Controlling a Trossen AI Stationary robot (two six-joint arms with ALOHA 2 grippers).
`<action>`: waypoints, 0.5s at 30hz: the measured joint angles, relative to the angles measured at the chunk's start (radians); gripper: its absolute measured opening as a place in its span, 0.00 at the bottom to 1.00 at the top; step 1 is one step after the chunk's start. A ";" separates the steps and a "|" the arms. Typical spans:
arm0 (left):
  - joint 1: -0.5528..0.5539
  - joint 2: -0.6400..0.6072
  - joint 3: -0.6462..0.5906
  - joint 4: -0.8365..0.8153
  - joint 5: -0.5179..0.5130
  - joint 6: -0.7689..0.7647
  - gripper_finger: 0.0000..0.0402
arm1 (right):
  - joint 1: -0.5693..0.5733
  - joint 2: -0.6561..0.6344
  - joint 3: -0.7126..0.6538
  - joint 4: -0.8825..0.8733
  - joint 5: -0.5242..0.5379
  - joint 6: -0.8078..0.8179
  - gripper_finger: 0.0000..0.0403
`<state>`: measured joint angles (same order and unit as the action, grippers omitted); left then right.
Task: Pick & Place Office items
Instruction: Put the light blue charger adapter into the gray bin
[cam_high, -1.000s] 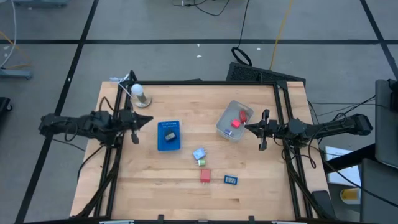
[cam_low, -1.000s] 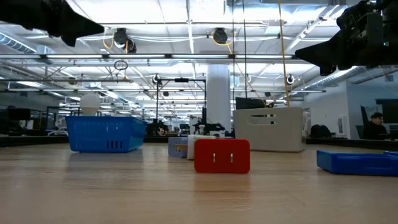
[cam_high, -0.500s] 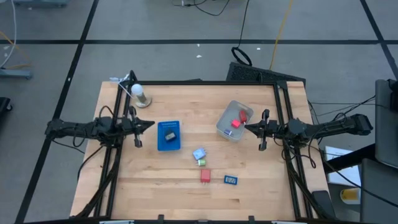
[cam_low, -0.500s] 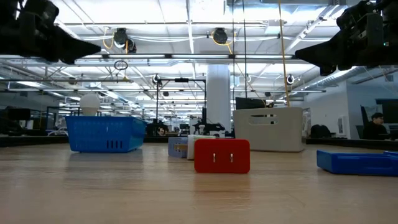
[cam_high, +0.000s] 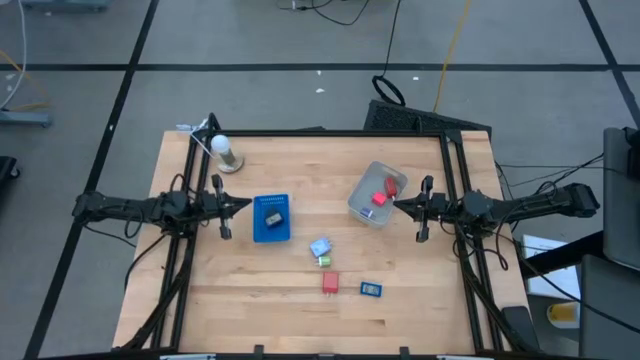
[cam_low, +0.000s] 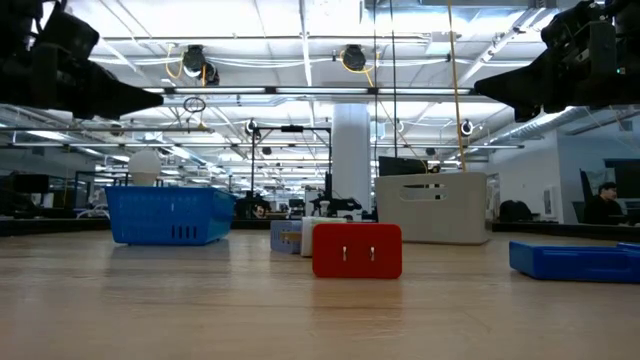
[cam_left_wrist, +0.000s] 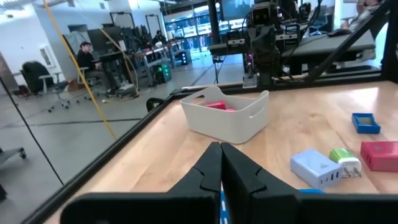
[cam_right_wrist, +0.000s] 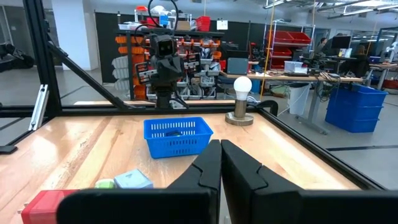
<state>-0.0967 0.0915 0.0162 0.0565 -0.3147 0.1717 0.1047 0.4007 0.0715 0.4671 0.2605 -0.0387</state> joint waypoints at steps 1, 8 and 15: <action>0.001 0.004 0.000 -0.001 0.000 -0.013 0.01 | 0.000 0.000 0.000 0.000 0.000 0.000 0.01; 0.002 0.026 0.000 -0.003 -0.002 -0.039 0.01 | 0.000 0.000 0.000 0.000 0.000 0.000 0.01; 0.002 0.026 0.000 -0.006 -0.005 -0.039 0.02 | 0.000 0.006 0.000 -0.001 0.000 0.000 0.01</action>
<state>-0.0948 0.1177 0.0166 0.0509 -0.3195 0.1327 0.1044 0.4063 0.0715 0.4664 0.2607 -0.0383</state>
